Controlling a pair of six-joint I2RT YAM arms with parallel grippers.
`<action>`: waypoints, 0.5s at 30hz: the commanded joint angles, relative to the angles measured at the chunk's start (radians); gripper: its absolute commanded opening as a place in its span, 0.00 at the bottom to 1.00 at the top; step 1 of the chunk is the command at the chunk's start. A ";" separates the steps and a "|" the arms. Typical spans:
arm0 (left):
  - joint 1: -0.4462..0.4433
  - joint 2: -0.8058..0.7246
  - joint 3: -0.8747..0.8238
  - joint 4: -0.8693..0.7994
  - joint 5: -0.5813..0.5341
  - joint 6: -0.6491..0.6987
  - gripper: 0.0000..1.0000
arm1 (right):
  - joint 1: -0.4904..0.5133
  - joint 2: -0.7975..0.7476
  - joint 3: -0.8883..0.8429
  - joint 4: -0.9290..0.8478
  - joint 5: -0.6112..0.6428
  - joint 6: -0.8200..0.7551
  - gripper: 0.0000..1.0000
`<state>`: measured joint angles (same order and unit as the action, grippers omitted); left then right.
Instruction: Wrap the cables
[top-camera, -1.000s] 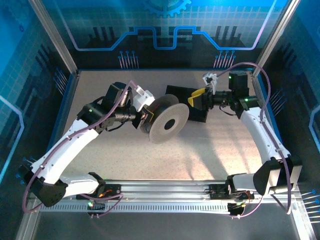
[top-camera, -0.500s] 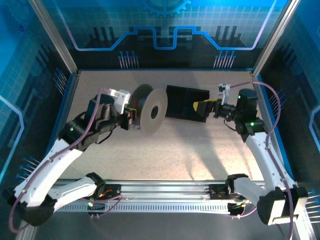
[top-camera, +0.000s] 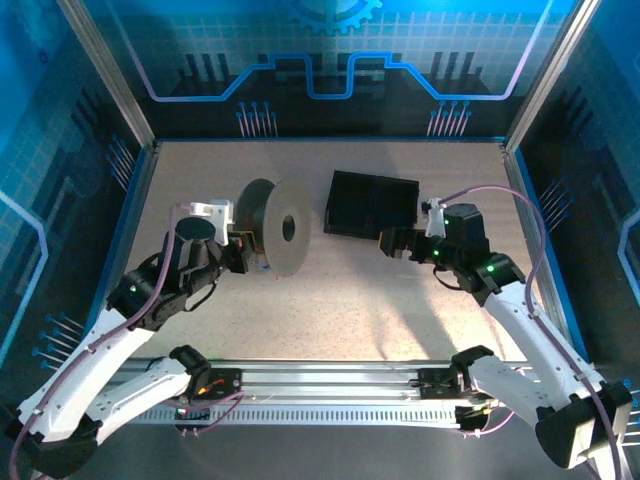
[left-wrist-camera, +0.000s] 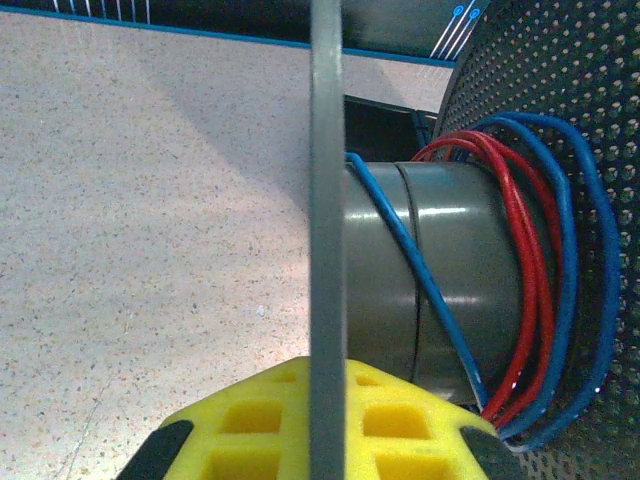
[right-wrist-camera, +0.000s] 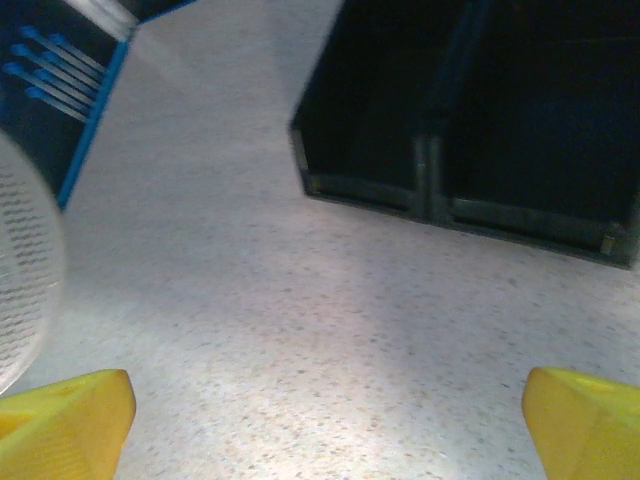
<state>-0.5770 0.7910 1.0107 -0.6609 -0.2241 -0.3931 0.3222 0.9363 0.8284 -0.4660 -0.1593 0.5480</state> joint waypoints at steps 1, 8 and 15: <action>0.006 -0.005 0.002 0.100 -0.025 -0.033 0.00 | -0.006 0.004 0.027 -0.049 0.112 0.062 1.00; 0.009 0.016 -0.006 0.117 -0.001 -0.048 0.00 | -0.082 -0.015 0.035 -0.052 0.029 0.100 1.00; 0.049 0.040 -0.074 0.207 0.059 -0.128 0.00 | -0.187 -0.071 -0.051 0.042 -0.101 0.009 1.00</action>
<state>-0.5541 0.8333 0.9684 -0.6006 -0.2005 -0.4500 0.1509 0.9054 0.8173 -0.4713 -0.1970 0.6048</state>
